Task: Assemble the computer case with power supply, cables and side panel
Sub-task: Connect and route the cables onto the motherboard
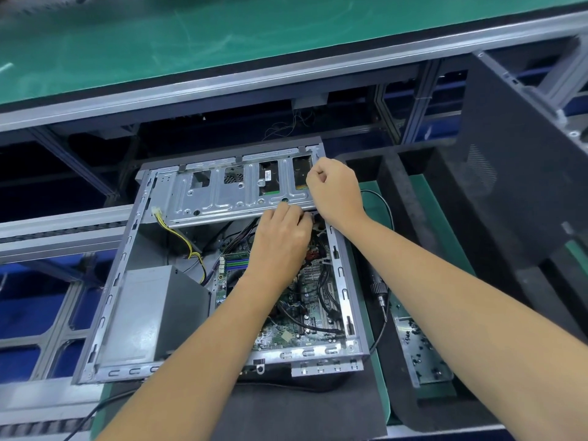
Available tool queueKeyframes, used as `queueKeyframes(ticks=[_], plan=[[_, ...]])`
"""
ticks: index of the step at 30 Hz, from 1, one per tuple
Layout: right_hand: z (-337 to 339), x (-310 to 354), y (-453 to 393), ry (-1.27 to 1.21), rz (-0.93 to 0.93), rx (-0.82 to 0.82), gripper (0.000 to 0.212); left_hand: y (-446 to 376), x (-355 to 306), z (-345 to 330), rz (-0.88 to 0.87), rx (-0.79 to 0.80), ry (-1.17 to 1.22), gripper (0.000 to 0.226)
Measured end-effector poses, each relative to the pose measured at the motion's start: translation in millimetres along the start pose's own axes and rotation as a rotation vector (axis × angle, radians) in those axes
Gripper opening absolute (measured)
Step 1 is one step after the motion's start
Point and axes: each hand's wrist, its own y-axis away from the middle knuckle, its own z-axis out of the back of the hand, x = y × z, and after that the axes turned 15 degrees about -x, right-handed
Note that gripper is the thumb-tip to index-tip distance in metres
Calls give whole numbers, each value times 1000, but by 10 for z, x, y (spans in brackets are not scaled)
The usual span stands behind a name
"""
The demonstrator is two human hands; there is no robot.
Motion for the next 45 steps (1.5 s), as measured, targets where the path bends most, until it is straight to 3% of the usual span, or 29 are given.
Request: queueKeyframes(ticks=[6, 9, 16, 33, 36, 41, 45], plan=[[-4, 3, -7, 2, -4, 2, 25, -24, -19, 10, -38, -26, -12, 16], [-8, 6, -5, 3, -2, 1, 24, -104, -64, 51, 2, -47, 13, 25], [-11, 1, 3, 28, 24, 12, 25, -121, -91, 73, 105, -87, 85, 22], [31, 63, 26, 76, 52, 12, 30, -16, 163, -5, 10, -72, 257, 26], [38, 73, 32, 81, 57, 15, 32, 65, 203, 41, 148, -35, 411, 19], [69, 92, 57, 70, 88, 10, 25, 68, 384, 266, 823, -10, 976, 29], [119, 224, 117, 99, 254, 102, 18, 57, 728, 327, 1104, -79, 1161, 32]])
